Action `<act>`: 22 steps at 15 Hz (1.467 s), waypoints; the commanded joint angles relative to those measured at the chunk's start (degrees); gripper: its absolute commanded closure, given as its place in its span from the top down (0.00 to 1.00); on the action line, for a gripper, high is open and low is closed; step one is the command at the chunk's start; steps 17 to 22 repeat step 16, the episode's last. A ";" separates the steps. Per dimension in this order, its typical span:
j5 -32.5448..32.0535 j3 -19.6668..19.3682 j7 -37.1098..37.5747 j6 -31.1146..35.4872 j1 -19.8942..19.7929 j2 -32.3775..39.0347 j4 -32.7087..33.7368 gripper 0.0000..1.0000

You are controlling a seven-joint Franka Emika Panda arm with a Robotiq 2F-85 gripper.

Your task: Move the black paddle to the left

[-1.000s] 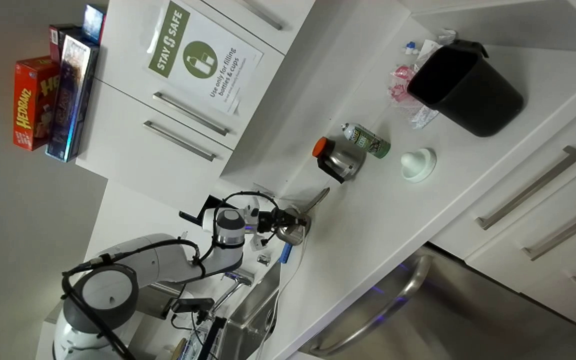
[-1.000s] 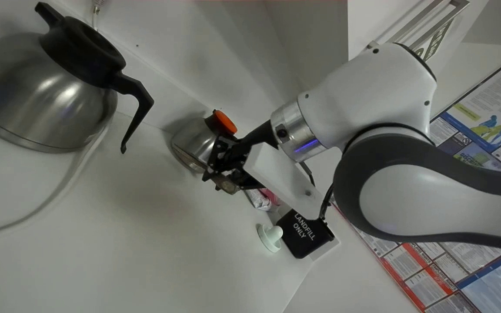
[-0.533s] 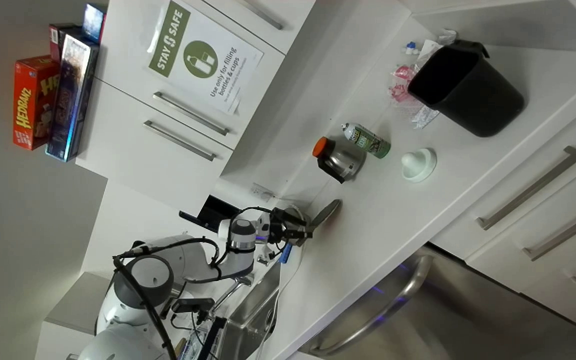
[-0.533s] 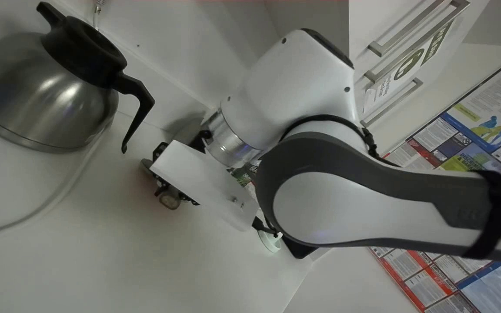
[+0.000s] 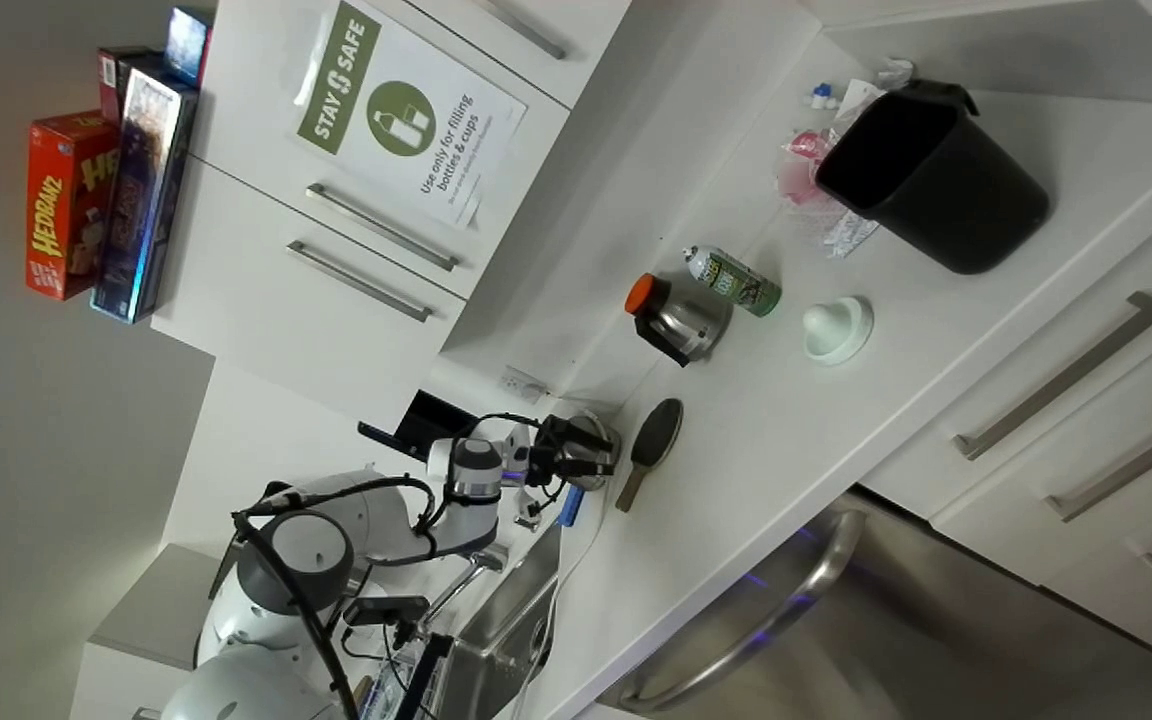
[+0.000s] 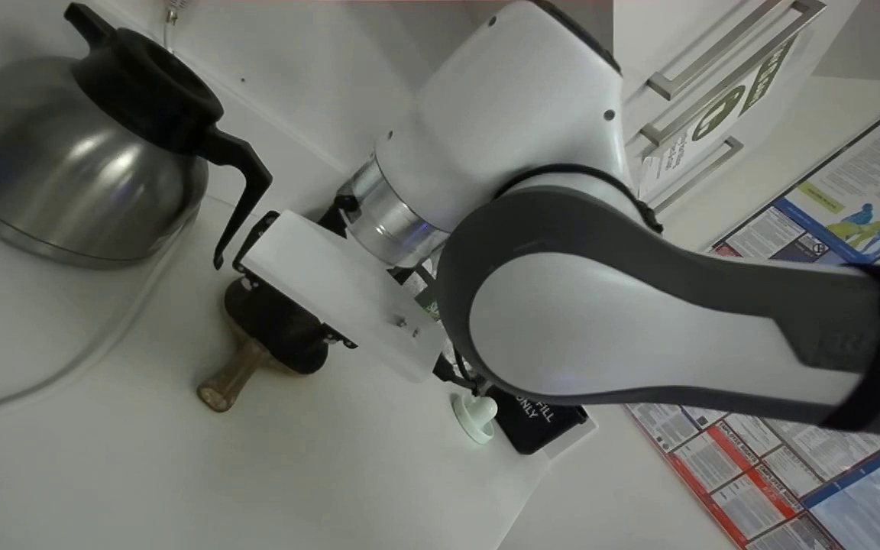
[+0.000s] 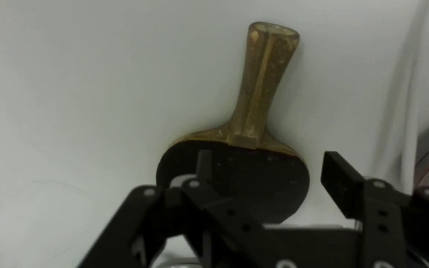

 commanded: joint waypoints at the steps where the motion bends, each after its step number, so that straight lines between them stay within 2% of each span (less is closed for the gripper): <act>1: 5.35 3.57 -6.60 1.43 -2.72 -7.77 -6.83 1.00; 8: 18.35 7.52 -23.06 0.60 -8.33 -21.31 -17.88 1.00; 15: 26.91 8.50 -37.14 0.24 -11.45 -28.27 -23.76 1.00; 16: 24.24 8.47 -33.34 0.08 -11.15 -25.07 -20.68 1.00; 22: 24.24 8.47 -33.34 0.08 -11.15 -25.07 -20.68 1.00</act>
